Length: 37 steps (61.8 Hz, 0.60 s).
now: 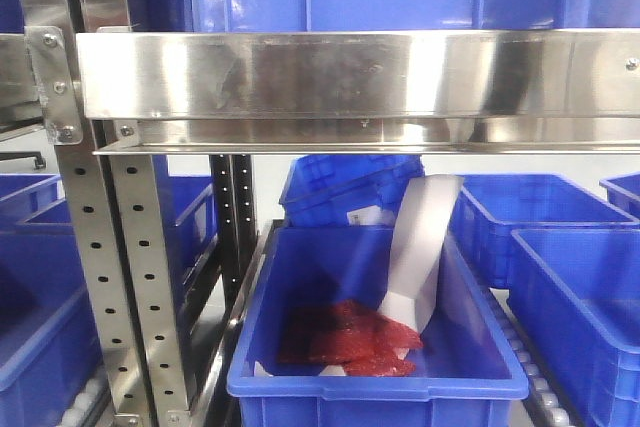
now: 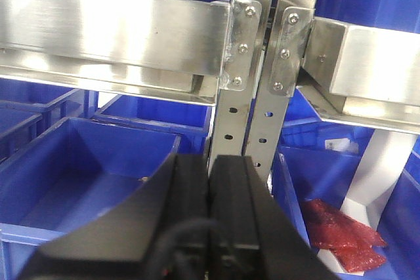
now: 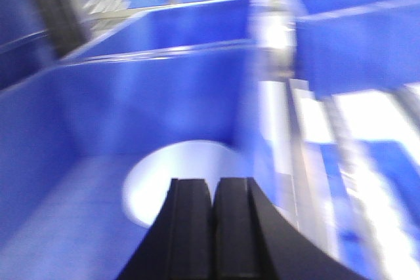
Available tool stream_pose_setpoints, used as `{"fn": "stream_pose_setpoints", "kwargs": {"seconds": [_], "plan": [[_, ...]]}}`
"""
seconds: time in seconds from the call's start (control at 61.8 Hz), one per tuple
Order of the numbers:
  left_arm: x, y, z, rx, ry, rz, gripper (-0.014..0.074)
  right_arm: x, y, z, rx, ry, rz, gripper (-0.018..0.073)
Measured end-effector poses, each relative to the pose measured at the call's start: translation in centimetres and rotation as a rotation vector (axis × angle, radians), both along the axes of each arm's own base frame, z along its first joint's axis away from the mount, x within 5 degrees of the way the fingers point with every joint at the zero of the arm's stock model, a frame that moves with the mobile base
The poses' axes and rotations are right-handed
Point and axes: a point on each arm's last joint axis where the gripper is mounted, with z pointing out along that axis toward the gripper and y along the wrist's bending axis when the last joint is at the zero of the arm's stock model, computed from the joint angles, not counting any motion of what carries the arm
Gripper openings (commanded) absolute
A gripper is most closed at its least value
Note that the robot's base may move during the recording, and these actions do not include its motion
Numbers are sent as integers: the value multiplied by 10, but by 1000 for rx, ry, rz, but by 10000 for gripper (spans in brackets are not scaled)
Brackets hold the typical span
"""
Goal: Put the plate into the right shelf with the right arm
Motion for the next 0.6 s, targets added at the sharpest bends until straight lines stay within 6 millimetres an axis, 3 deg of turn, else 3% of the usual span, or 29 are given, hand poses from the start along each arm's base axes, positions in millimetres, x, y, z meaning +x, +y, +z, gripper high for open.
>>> {"fn": "stream_pose_setpoints", "kwargs": {"seconds": [0.227,0.453,0.599], "plan": [[0,0,0,0,0,0,-128,-65,-16,-11,4,-48,-54,54],[0,0,0,0,0,0,-128,-147,-20,-58,-70,-108,-66,54],[0,0,0,0,0,0,-128,-196,-21,-100,-98,-112,-64,54]]}}
